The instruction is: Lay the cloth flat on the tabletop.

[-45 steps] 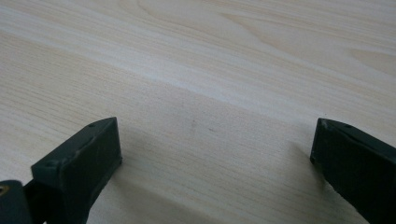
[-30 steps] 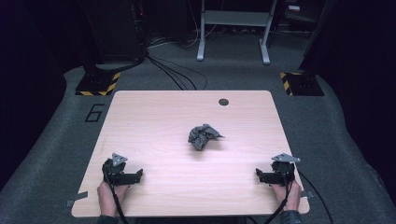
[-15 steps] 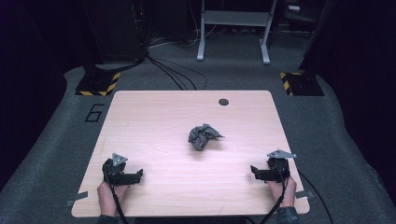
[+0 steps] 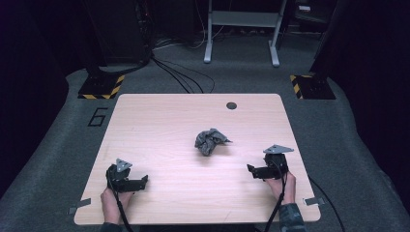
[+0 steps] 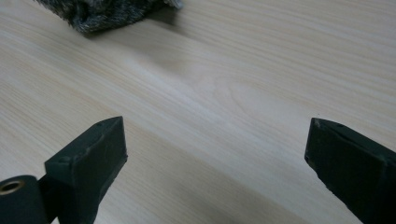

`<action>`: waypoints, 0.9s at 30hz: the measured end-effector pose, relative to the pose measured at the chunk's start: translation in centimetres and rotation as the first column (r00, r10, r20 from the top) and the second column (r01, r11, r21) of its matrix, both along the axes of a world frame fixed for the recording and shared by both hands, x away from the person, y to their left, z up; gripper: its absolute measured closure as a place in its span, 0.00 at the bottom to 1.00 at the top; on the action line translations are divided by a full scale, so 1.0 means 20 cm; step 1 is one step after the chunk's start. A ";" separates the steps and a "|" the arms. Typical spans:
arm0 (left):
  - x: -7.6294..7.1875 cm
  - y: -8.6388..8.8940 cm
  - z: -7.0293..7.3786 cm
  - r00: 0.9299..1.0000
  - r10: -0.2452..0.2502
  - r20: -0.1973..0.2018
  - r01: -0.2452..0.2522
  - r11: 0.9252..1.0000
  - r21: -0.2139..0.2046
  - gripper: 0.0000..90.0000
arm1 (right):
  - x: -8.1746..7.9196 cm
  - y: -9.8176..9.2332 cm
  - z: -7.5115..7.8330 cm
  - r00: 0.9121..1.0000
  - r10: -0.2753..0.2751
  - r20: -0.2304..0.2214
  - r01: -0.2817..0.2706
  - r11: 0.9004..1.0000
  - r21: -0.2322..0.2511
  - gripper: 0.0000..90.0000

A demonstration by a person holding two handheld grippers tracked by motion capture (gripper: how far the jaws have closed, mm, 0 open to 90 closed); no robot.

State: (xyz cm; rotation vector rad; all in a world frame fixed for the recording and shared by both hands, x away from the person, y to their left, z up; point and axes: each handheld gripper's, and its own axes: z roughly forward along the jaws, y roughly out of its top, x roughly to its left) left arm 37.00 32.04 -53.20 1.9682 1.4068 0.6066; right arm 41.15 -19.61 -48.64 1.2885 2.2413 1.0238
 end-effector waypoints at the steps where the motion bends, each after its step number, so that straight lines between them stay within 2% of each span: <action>1: 0.00 0.00 0.00 1.000 0.001 -0.002 -0.001 1.000 0.000 0.00 | 0.01 0.01 0.01 1.000 0.009 0.002 -0.009 1.000 -0.002 0.05; 12: 0.00 0.00 0.00 1.000 0.000 0.000 0.000 1.000 0.000 0.00 | 0.11 0.16 0.09 0.996 0.087 0.009 -0.087 0.996 -0.004 0.02; 22: 0.00 0.00 0.00 1.000 -0.002 -0.003 0.002 1.000 0.001 0.00 | 0.23 0.30 0.13 0.986 0.165 0.005 -0.165 0.986 0.001 0.02; 26: 0.00 0.00 0.00 1.000 -0.001 -0.002 0.001 1.000 0.001 0.00 | 0.29 0.36 0.15 0.983 0.183 -0.015 -0.183 0.983 0.018 0.01; 27: 0.00 0.00 0.00 1.000 0.002 0.002 -0.002 1.000 0.000 0.00 | 0.31 0.37 0.15 0.981 0.192 -0.007 -0.192 0.981 0.015 0.01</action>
